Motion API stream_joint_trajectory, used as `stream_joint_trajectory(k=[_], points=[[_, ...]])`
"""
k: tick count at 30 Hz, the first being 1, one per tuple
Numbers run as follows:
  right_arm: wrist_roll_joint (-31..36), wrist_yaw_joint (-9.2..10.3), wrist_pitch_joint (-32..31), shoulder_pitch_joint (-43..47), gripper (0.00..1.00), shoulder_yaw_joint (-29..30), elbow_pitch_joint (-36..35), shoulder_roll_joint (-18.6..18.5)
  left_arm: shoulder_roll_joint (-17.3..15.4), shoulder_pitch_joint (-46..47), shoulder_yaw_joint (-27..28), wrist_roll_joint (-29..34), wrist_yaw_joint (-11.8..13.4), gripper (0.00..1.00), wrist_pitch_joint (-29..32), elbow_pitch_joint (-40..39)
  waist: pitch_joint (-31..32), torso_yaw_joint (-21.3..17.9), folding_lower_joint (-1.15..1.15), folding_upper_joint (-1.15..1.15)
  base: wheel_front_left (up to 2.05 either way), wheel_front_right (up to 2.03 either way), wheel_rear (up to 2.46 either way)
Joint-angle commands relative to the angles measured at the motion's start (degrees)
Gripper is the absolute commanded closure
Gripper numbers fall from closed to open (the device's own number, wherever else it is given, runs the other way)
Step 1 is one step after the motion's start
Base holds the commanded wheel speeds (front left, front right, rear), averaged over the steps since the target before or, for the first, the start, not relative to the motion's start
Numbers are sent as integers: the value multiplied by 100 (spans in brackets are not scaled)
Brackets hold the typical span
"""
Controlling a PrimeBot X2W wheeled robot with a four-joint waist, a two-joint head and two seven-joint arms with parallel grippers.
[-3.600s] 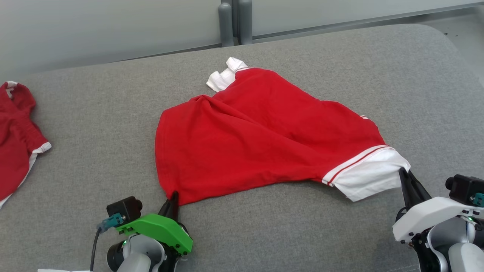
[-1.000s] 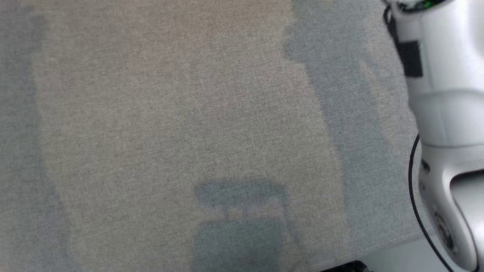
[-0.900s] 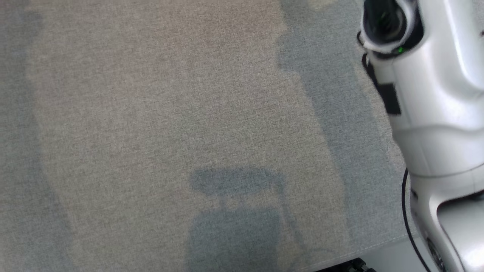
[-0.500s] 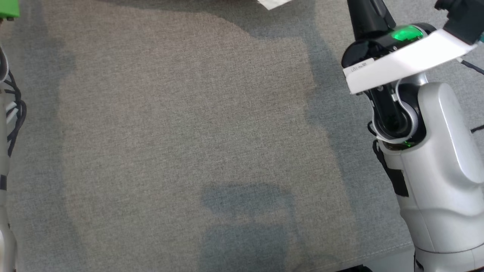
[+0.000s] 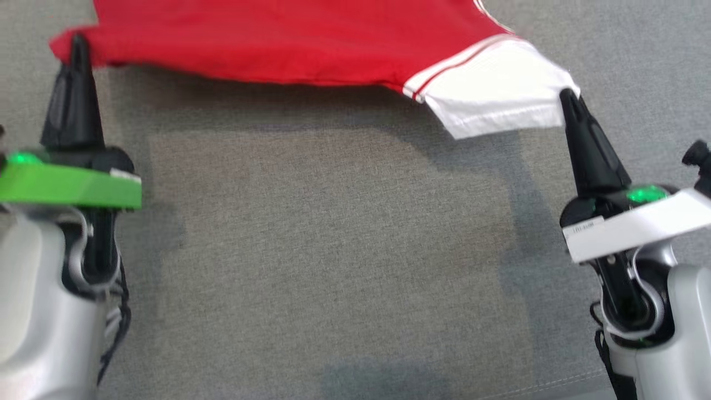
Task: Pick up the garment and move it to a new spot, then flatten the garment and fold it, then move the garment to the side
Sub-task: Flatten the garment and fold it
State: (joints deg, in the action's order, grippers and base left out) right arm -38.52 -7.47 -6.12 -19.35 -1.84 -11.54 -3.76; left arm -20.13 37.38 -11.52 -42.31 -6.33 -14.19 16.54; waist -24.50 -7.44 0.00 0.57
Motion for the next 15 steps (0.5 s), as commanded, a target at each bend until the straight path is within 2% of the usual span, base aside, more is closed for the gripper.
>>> stream_joint_trajectory(k=[1, 4, 7, 15], points=[[13, -4, -69, 431, 100, 91, -179, 28, 12, -582, 34, -22, 119, 100, -37, -328, 319, 87, 0, -57, 0, 0, 0], [-52, -4, -180, 1188, 100, 162, -502, 49, 102, -1737, 153, -72, 404, 100, -62, -1019, 530, 56, 0, -57, 0, 0, 0], [-82, -4, -224, 1612, 100, 229, -662, 69, 203, -2464, 198, -65, 579, 100, -78, -1427, 702, 13, 0, -57, 0, 0, 0], [-248, -4, -172, 2259, 100, 327, -720, 82, 474, -3614, 204, 119, 862, 100, -104, -1897, 1175, -55, 0, -57, 0, 0, 0]])
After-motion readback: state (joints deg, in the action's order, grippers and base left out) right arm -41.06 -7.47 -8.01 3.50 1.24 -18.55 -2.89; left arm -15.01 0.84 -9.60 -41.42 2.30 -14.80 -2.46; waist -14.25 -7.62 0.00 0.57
